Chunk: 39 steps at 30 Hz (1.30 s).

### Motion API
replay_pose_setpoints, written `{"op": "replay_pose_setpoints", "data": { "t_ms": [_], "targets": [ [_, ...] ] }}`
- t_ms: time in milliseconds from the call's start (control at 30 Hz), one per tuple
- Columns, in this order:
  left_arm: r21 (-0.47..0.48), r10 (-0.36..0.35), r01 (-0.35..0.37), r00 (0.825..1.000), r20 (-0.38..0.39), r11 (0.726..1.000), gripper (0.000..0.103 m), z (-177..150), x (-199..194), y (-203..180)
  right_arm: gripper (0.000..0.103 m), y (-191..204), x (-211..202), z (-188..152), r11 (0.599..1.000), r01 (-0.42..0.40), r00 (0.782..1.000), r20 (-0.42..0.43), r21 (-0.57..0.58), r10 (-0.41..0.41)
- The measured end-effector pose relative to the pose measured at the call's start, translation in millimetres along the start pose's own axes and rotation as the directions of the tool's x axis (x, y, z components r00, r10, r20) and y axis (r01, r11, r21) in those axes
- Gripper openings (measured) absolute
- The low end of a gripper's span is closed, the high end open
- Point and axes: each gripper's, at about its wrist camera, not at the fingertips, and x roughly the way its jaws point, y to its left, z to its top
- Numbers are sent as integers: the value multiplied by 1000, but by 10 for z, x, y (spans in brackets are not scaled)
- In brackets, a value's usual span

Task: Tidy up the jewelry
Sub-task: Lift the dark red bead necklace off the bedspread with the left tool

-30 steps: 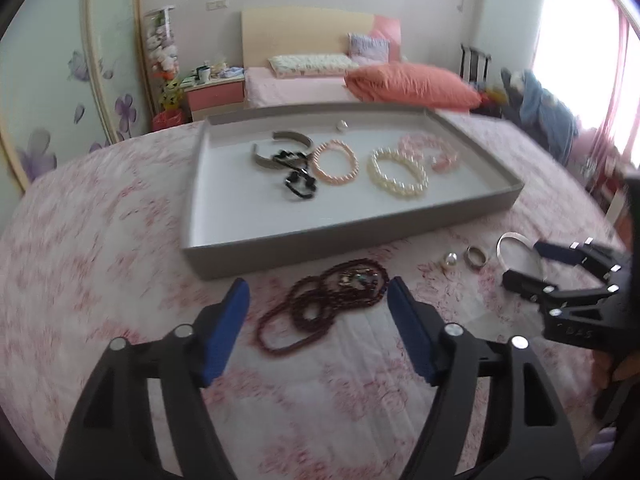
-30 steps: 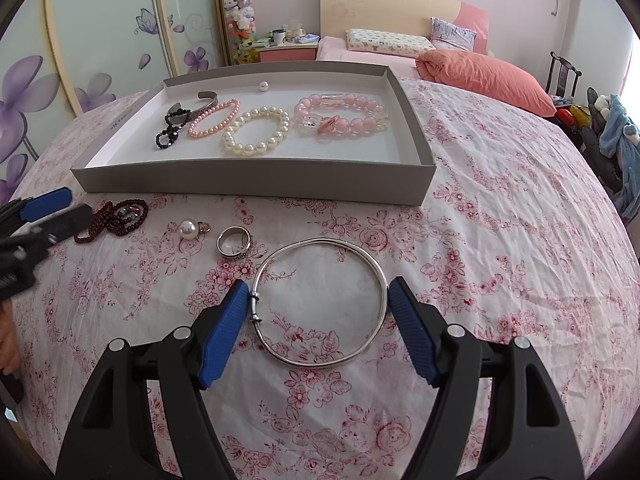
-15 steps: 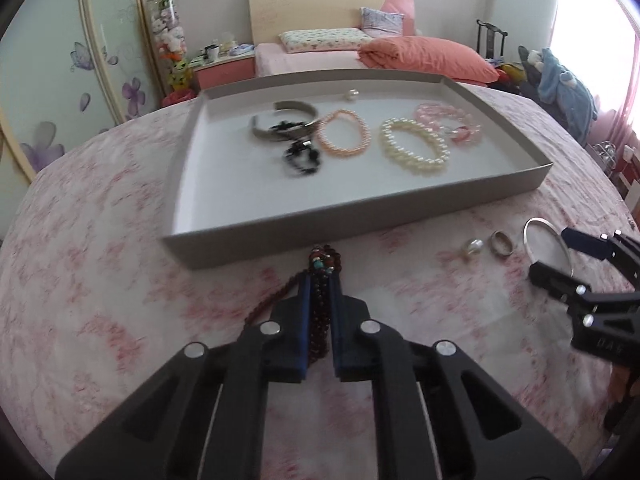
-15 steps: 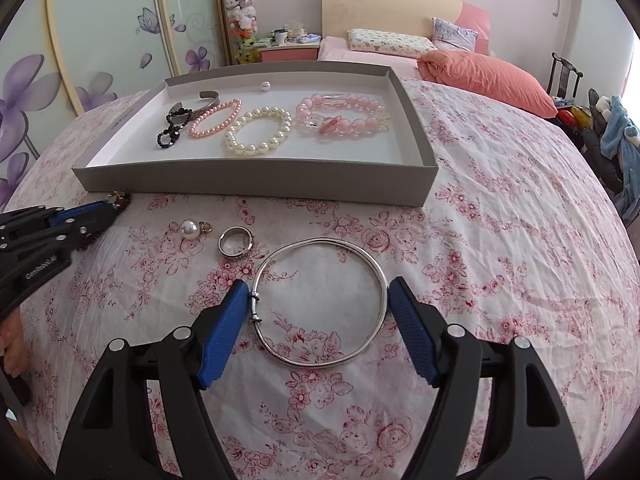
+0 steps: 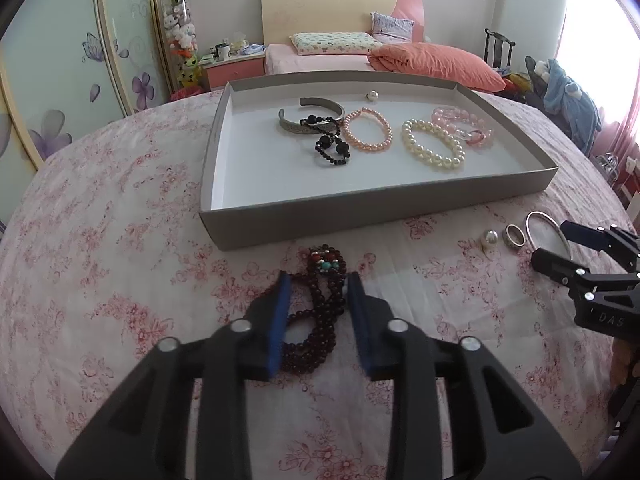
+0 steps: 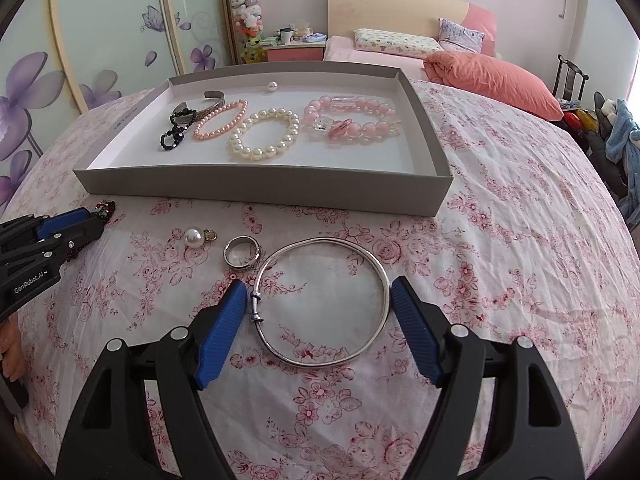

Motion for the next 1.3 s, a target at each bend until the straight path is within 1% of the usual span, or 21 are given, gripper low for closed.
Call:
{"op": "replay_pose_setpoints", "data": {
  "t_ms": [200,1000,1033,1067,1100,1233,1300],
  "targets": [
    [10,1,-1,1000,-1,1000,34,-2,8,-24,77,11,10,4,1000,-8,1000,-3,-2,8],
    [12,3,-3,1000,-2,1000,34,-2,9,-27,78,8,18,5,1000,-4,1000,-5,-2,4],
    [12,3,-3,1000,-2,1000,34,-5,8,-30,78,7,18,5,1000,-5,1000,-5,-2,5],
    [13,4,-4,1000,-2,1000,33,-5,9,-31,74,9,18,6,1000,-2,1000,-4,-1,2],
    [15,7,-7,1000,-2,1000,33,-5,9,-37,72,8,10,2,1000,2,1000,-1,2,-2],
    [60,39,-39,999,3,997,13,-19,3,-126,71,-2,-3,-10,1000,6,1000,1,10,-6],
    [84,59,-59,998,5,995,10,-39,-13,-182,71,-2,-23,-31,1000,11,1000,0,15,-11]
  ]
}}
